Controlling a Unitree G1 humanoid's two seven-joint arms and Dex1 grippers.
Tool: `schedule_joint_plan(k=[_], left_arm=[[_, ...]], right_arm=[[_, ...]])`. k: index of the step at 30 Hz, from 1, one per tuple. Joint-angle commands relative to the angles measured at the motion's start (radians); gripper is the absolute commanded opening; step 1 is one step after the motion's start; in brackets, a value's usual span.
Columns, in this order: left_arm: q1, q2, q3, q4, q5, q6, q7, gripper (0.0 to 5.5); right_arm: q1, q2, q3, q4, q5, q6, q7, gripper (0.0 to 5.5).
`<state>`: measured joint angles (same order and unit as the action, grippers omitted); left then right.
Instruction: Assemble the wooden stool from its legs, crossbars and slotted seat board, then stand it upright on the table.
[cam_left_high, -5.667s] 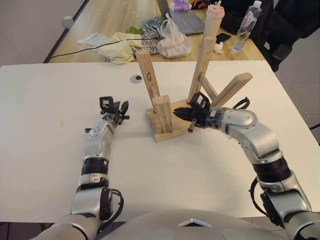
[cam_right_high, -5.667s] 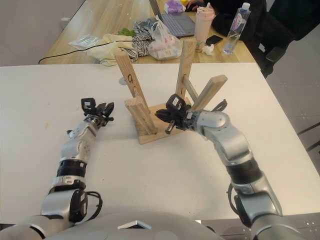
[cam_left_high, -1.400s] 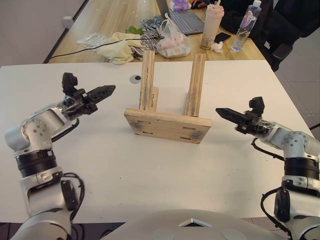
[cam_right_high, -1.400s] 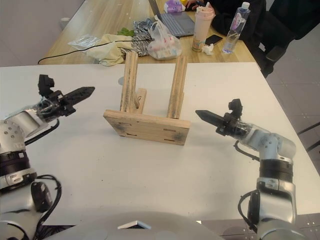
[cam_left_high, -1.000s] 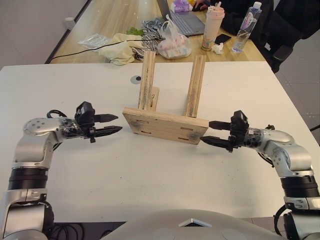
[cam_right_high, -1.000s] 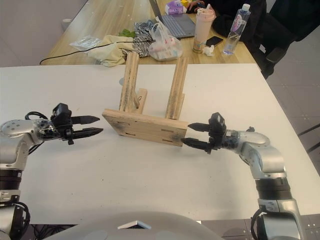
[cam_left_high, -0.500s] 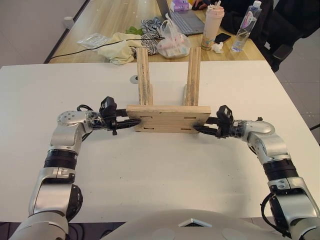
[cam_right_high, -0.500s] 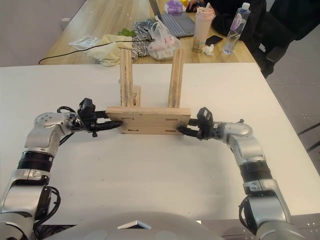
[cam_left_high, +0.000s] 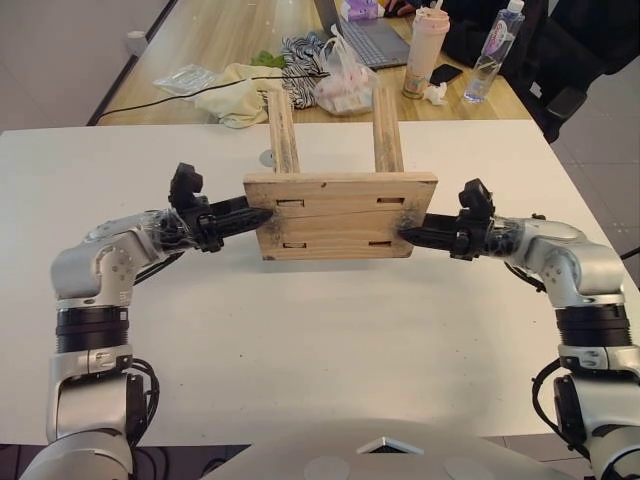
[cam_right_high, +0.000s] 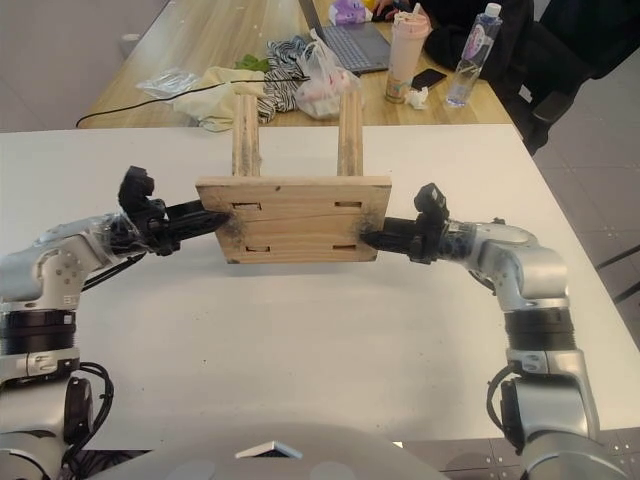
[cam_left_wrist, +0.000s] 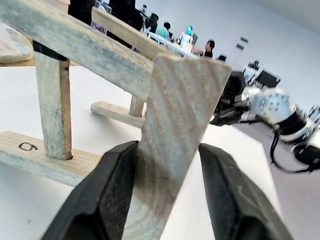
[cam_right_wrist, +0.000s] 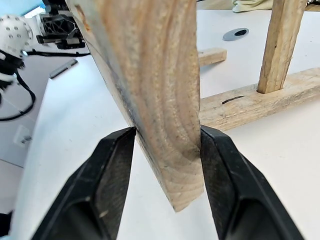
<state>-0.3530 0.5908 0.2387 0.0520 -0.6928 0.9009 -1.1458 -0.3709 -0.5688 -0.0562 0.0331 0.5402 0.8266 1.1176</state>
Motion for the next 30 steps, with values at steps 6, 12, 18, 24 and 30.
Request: schedule_joint_plan(k=[6,12,18,24,30], left_arm=[[-0.398,-0.047,0.236,-0.173,-0.329,0.713,0.537,1.91],[-0.709,-0.141,0.299,0.04,-0.268,0.713,0.953,1.91],[-0.697,-0.208,0.415,0.446,-0.095,0.642,1.146,1.91],[-0.594,-0.256,0.376,0.656,-0.008,0.427,1.133,1.91],[-0.514,-0.264,0.281,0.597,-0.042,0.368,1.003,2.43]], right_arm=[[-0.335,0.056,-0.259,-0.066,0.505,0.783,-0.211,1.87],[-0.639,0.071,-0.322,0.375,0.651,0.788,-0.543,1.67],[-0.931,0.095,-0.496,0.914,0.482,0.682,-0.855,1.64],[-0.946,0.139,-0.536,1.101,0.38,0.562,-0.984,1.56],[-0.831,0.174,-0.454,0.993,0.315,0.602,-0.878,2.11]])
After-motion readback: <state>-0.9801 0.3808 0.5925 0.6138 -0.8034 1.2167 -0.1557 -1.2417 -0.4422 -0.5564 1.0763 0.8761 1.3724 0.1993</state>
